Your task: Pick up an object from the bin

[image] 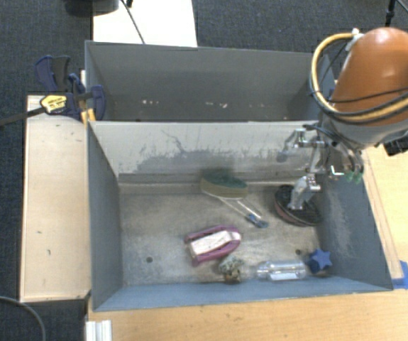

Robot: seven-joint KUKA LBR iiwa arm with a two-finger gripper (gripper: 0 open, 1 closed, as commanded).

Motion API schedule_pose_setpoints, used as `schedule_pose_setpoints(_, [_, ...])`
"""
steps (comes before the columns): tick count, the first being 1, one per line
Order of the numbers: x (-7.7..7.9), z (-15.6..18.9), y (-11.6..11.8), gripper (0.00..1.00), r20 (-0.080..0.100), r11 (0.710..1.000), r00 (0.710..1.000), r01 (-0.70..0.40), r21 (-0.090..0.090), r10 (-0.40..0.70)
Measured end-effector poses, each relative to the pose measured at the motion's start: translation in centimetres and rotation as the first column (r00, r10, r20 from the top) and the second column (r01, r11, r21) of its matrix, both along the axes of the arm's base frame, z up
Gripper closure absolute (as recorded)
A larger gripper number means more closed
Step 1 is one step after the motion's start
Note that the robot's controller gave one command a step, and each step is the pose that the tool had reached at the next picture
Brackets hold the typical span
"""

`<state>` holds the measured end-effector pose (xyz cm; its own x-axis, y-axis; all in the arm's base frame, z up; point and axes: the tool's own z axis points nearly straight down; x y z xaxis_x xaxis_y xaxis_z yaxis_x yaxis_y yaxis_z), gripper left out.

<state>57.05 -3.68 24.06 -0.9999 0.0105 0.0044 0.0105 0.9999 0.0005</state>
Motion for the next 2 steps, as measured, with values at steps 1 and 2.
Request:
schedule_pose_setpoints(1, [-3.1,-13.2,-7.2,0.00,0.011,0.993,0.993,0.121,0.000,-0.121])
schedule_pose_setpoints(2, [-2.2,-16.1,-7.3,0.00,0.047,0.966,0.965,0.258,0.004,-0.258])
